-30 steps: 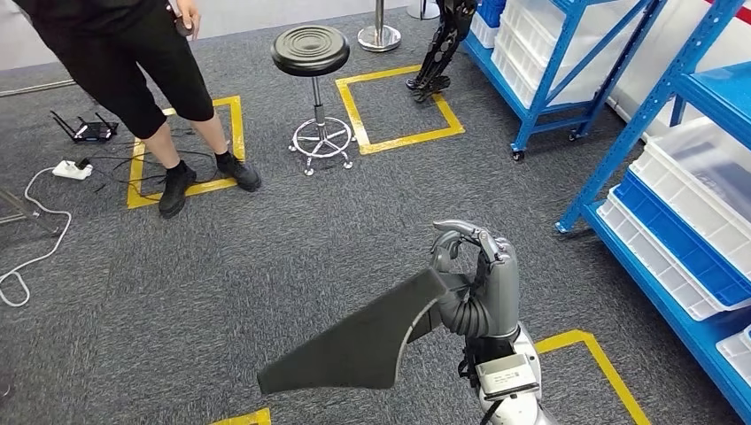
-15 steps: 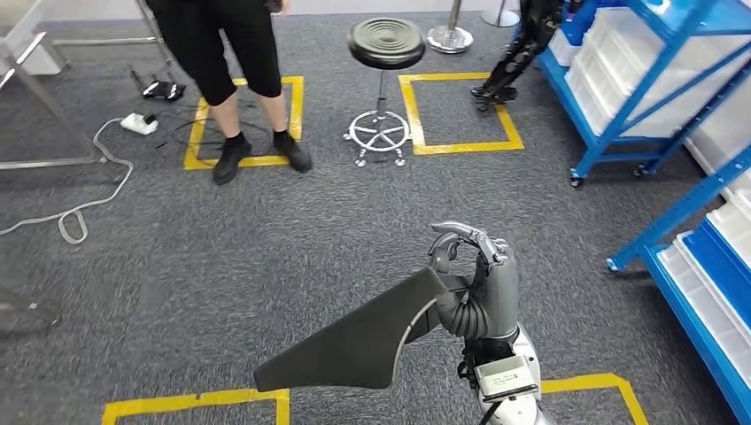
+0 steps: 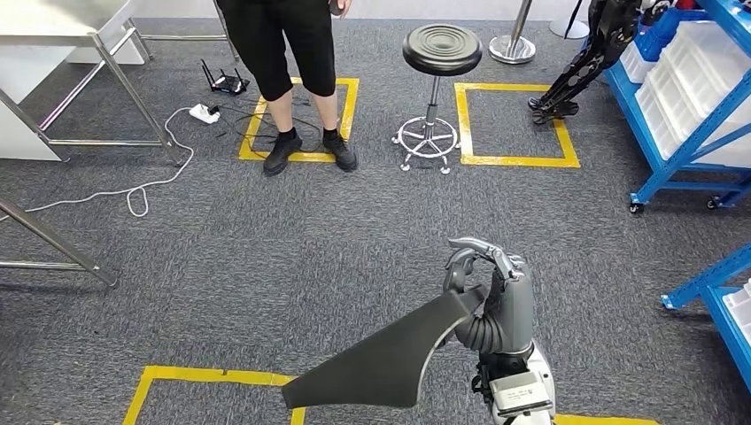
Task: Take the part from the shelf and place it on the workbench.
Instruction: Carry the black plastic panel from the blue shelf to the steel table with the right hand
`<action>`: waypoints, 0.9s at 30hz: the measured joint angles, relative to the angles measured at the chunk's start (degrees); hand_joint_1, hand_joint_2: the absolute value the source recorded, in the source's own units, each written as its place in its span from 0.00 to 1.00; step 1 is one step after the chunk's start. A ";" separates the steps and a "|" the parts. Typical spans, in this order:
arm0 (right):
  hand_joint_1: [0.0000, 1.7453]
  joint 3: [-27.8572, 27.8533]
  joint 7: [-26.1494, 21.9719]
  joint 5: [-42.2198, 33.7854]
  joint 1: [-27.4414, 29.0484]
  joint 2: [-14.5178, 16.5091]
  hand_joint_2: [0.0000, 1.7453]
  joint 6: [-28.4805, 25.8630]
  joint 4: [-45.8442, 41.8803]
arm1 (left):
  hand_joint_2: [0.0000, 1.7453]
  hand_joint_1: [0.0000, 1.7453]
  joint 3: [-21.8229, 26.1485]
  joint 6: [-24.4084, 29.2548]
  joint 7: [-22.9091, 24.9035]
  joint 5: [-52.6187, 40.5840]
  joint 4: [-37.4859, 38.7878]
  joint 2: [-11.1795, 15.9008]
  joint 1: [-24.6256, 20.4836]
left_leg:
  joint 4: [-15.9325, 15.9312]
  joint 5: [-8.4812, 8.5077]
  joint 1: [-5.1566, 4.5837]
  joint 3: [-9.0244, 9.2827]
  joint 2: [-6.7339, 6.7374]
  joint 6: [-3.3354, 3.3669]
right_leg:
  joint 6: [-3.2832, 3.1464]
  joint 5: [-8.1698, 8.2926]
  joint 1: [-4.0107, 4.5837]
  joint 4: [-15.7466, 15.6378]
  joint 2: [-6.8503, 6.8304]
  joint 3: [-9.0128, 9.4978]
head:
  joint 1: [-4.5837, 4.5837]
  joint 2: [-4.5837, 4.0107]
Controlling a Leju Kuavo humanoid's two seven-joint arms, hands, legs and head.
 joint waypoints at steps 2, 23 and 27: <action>1.00 -0.11 0.03 0.07 0.47 -0.11 1.00 -0.15 -0.17 | 1.00 0.00 -0.09 -0.72 1.24 0.07 0.01 -0.04 -0.20 | 7.53 -3.78 0.07 -3.15 1.53 -0.18 | -0.23 -0.06 0.31 0.01 -1.45 -0.06 | -0.17 0.00; 1.00 -2.22 0.64 -0.74 1.83 -0.90 1.00 -0.88 -1.06 | 1.00 0.00 0.37 -4.58 3.63 0.89 -0.02 0.65 -0.14 | -5.70 2.69 -0.05 3.68 -3.81 2.24 | 3.02 -1.58 -0.14 3.22 2.24 -1.94 | 0.46 0.00; 1.00 -2.43 0.51 -0.78 1.99 -0.94 1.00 -0.97 -1.45 | 1.00 0.00 0.40 -4.50 3.73 0.89 -0.02 0.69 0.15 | -5.98 3.36 -0.08 3.09 -5.35 0.85 | 1.32 0.04 0.06 -0.15 2.19 -0.28 | 0.42 -0.02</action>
